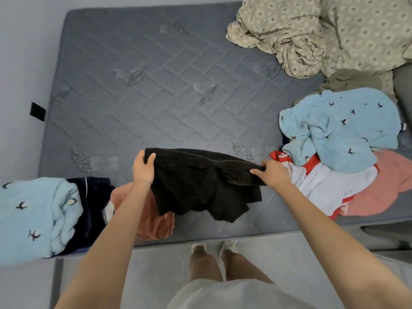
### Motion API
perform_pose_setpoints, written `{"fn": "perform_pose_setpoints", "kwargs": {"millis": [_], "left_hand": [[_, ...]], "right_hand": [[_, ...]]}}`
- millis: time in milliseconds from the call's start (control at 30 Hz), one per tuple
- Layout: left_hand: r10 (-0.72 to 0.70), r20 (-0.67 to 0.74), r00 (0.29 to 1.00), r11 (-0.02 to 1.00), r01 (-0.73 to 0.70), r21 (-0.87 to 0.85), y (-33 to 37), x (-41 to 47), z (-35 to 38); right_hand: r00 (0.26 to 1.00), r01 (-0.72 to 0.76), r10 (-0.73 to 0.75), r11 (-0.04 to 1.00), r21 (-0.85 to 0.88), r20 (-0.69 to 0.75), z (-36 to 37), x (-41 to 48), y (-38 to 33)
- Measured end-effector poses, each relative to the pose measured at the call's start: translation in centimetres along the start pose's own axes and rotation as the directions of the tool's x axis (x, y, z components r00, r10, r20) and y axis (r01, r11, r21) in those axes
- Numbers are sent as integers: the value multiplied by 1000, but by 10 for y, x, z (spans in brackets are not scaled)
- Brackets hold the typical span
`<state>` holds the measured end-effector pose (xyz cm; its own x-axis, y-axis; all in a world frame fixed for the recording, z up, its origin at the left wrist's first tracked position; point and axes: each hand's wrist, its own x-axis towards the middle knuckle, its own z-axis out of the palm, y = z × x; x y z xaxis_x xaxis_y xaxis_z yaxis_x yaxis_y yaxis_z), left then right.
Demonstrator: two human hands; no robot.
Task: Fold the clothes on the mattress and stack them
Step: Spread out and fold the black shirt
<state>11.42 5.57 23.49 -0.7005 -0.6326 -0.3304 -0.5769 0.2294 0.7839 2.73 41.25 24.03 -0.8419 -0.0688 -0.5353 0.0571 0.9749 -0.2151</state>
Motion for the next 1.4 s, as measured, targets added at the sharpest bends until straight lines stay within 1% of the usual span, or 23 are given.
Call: {"fn": "perform_pose_setpoints", "kwargs": {"millis": [100,167,233,300,367,500,567,633,700,767,967,1033,1100,1200,1333,1400], "left_hand": [[-43,-2,999,999,43,-32,-2,10,-3],[-67,-7,998,997,67,-43,-4,16,-7],[-82,-5,997,995,81,-54,-4,21,-10],[-85,0,996,994,85,-66,2,25,-14],[-51,-2,999,992,51,-119,14,29,-17],[68,-46,997,969,-77,-235,55,36,-29],[136,-70,988,949,-151,-277,79,39,-36],[196,-99,976,924,-217,-316,101,40,-43],[232,-120,965,901,-260,-348,119,40,-50],[250,-131,959,879,-282,-385,130,38,-56],[234,-130,964,824,-267,-499,151,26,-62],[248,-124,961,791,-274,-547,158,20,-60],[273,-99,957,770,-279,-574,162,14,-55],[308,-33,951,776,-271,-570,161,1,-37],[317,58,947,775,-223,-592,158,-25,-6],[356,128,926,772,-214,-598,157,-39,8]], "right_hand": [[993,-54,37,988,144,116,7,6,-3],[992,-87,61,968,237,113,10,8,-4],[995,-102,96,935,339,32,11,10,-7],[984,-104,160,865,491,-74,4,11,-15],[959,-68,220,794,604,-181,-11,11,-27],[868,100,259,744,660,-423,-53,8,-53],[824,185,259,718,671,-504,-74,6,-62],[784,239,253,720,652,-567,-93,2,-68],[761,274,256,706,653,-596,-111,-2,-73],[744,312,271,668,676,-611,-125,-6,-75],[722,373,329,555,743,-609,-150,-18,-83],[728,381,343,517,766,-594,-155,-21,-88],[748,379,340,485,788,-569,-155,-25,-94],[807,345,312,440,829,-501,-143,-35,-105],[935,240,196,263,934,-295,-114,-50,-127],[978,161,105,161,974,-180,-102,-58,-140]]}}
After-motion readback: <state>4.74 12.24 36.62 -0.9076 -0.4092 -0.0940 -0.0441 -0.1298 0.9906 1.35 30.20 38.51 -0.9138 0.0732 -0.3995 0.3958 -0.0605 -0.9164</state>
